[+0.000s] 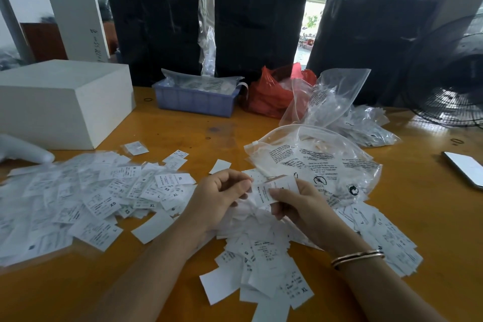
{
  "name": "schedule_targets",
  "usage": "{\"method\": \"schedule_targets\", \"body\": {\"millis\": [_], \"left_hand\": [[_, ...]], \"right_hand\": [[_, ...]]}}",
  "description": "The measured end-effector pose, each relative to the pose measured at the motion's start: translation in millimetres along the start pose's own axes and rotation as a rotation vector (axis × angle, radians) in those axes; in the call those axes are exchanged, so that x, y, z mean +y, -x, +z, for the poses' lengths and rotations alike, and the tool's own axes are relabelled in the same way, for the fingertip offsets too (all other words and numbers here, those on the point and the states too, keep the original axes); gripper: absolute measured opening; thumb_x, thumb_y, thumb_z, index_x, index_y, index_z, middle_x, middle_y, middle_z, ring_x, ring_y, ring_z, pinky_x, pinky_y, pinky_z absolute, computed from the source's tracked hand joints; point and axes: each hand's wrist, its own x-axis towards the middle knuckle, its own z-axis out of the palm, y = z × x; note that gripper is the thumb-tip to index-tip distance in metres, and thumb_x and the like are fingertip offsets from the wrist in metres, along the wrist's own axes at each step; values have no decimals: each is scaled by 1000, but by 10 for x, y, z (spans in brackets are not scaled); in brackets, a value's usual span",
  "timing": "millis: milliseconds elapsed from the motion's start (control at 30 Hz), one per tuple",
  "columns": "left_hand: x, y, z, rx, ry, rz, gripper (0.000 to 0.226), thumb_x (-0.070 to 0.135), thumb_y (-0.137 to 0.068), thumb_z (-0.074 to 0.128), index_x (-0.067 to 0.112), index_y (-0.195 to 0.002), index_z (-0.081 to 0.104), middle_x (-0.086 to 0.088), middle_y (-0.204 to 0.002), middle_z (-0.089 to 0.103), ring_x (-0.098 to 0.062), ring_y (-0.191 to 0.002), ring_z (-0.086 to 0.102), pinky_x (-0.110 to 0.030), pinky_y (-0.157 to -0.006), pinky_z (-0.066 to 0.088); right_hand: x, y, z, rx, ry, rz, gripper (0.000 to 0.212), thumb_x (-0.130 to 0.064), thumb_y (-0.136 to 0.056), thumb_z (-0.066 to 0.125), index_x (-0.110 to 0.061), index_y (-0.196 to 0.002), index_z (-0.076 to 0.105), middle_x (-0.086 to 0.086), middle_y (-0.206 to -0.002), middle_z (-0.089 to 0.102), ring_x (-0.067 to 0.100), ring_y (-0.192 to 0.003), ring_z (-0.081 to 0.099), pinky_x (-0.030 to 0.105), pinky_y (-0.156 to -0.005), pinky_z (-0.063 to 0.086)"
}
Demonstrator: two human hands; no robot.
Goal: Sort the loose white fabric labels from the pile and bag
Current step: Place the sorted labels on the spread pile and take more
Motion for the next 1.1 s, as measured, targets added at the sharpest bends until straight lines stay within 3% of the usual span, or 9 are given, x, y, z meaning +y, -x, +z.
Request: {"method": "schedule_targets", "body": {"millis": [133, 367, 900, 1000, 1100], "left_hand": [[-10, 17, 1, 0, 42, -10, 12, 10, -89, 62, 21, -87, 68, 12, -70, 70, -4, -69, 65, -16, -62, 52], [17, 18, -13, -21, 47, -7, 17, 3, -91, 58, 17, -94, 67, 9, -73, 71, -5, -70, 65, -17, -64, 53], [4, 17, 8, -34, 98, -17, 13, 11, -85, 67, 23, -92, 68, 10, -72, 69, -4, -71, 65, -13, -62, 49], [15, 29, 15, -55, 67, -15, 15, 11, -85, 67, 24, -91, 66, 11, -69, 69, -1, -68, 65, -11, -60, 48], [22, 34, 22, -49, 67, -19, 17, 12, -86, 66, 26, -95, 66, 9, -73, 70, -3, -71, 66, -11, -60, 47]], "right_hand": [[12, 12, -3, 6, 53, -52, 2, -3, -87, 59, -1, -86, 60, 8, -59, 62, 14, -53, 58, 21, -52, 49], [-30, 43, 42, 0, 108, -148, 23, -1, -89, 57, -18, -88, 73, 6, -68, 64, 14, -58, 58, 20, -54, 49], [-44, 58, 107, -1, 134, -115, 18, 3, -90, 55, -7, -99, 65, 3, -59, 60, 13, -55, 57, 21, -53, 49], [-28, 48, 119, -3, 261, -132, 21, -1, -92, 54, -16, -104, 63, 0, -58, 60, 13, -56, 56, 23, -54, 48], [47, 35, 166, -33, 452, -119, 24, -19, -98, 47, -32, -119, 48, -8, -55, 58, 4, -55, 52, 20, -55, 42]]}}
